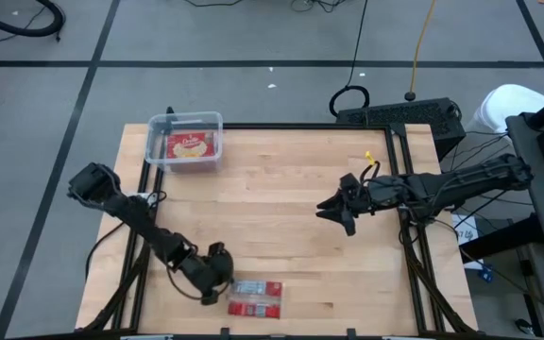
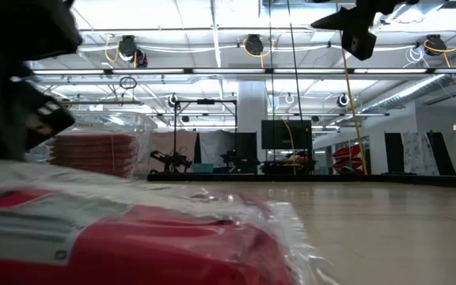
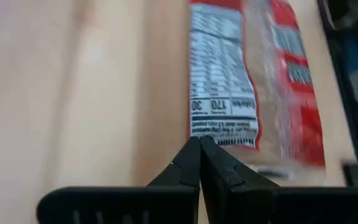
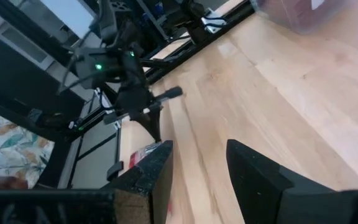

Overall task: Sort popcorn bags into baskets
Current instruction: Put the popcorn pack into the transparent bin

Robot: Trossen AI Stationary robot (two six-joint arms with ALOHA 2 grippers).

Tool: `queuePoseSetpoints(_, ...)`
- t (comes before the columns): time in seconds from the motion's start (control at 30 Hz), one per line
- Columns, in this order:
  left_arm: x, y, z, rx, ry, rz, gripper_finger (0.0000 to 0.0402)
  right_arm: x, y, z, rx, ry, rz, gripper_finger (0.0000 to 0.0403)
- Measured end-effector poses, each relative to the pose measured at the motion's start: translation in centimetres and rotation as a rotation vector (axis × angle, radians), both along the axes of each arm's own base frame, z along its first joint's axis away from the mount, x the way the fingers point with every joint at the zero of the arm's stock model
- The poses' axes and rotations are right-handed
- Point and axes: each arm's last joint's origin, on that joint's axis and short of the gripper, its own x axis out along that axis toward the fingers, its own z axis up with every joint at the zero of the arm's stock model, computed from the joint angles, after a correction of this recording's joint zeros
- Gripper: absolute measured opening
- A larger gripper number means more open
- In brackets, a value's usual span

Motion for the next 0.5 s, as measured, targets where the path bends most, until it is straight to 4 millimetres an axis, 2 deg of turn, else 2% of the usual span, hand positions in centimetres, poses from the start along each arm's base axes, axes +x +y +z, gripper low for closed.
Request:
queuePoseSetpoints(0.23,2.1,1.8,1.2,0.008,-0.056,0.093,0.0002,0.9,0.1,-1.4,0.072,0.094,-0.056,0.0144)
queuePoseSetpoints(0.4,3.6,2.3,2.5,0.025,-0.107,0.086,0.0002,1.8,0.7,-2.7,0.105,0.166,0.007,0.0144)
queuePoseSetpoints(0.5,4.5,2.5,3.4,-0.025,-0.113,0.062,0.0002,2.3,1.1,-3.6,0.126,0.217,0.070,0.0144)
